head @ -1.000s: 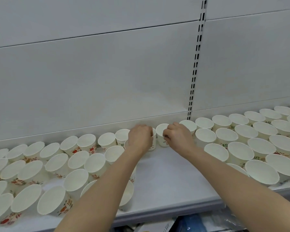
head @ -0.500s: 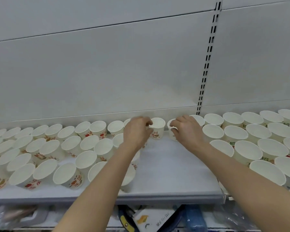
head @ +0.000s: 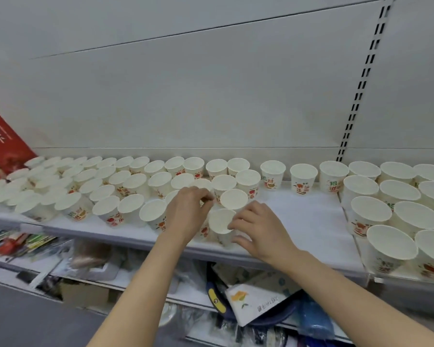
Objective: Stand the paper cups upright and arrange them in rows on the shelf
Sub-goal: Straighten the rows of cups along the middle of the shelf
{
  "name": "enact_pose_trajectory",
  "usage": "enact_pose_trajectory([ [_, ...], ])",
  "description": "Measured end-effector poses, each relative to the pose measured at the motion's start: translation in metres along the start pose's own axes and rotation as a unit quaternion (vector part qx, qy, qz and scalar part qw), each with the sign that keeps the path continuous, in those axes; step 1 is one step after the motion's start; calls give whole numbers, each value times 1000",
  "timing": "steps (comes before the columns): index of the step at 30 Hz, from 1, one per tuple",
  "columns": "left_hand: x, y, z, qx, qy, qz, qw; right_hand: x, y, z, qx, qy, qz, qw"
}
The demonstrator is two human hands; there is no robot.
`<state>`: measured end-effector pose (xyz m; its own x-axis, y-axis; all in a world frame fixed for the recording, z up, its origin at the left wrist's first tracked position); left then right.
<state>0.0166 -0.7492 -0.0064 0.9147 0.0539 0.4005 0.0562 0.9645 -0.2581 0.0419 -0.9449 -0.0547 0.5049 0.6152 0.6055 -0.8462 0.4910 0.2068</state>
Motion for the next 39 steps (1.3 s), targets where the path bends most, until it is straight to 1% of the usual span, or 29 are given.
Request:
enact_pose_trajectory([
  [5, 14, 8, -1, -46, 26, -22, 998, -3, 8, 6, -4, -5, -40, 999],
  [8, 22, 0, -8, -58, 73, -87, 992, -14, 5, 22, -8, -27, -79, 996],
  [10, 24, -9, -15, -39, 118, -138, 983, -30, -2, 35, -17, -54, -126, 990],
  [12, 26, -16, -21, 20, 146, -177, 973, -47, -14, 49, -32, -82, -191, 978],
  [14, 28, -19, -25, 63, 142, -204, 967, -62, -25, 62, -49, -102, -252, 961],
  [15, 28, -20, -27, 61, 131, -214, 966, -66, -30, 68, -58, -108, -277, 953],
  [18, 31, -34, -27, -5, 96, -235, 967, -70, -42, 85, -90, -114, -334, 931],
  [20, 38, -54, -30, -33, 95, -246, 964, -65, -50, 93, -109, -113, -354, 922],
  [23, 54, -84, -44, -47, 100, -241, 964, -58, -67, 103, -146, -99, -362, 915],
  [26, 72, -106, -64, -61, 118, -210, 969, -51, -89, 112, -187, -58, -357, 913],
  [28, 81, -121, -74, -51, 126, -211, 968, -49, -103, 118, -209, -33, -346, 914],
  [32, 90, -148, -87, -16, 98, -235, 967, -46, -124, 124, -221, 18, -313, 924],
  [35, 89, -155, -95, 11, 90, -235, 968, -47, -130, 123, -220, 34, -289, 931],
  [39, 89, -152, -101, 21, 90, -223, 970, -49, -136, 120, -220, 31, -267, 938],
])
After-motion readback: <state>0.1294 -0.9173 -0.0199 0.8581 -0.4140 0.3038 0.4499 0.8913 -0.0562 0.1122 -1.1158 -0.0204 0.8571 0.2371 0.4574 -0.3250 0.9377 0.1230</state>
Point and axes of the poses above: each hand's wrist, its own x-axis towards the middle knuckle, its own z-axis out of the back of the hand, y = z × x, the point moved 1 cm from there along x, towards the middle knuckle, and after that the axes turned 6 degrees about -z, right-handed, at the moved point
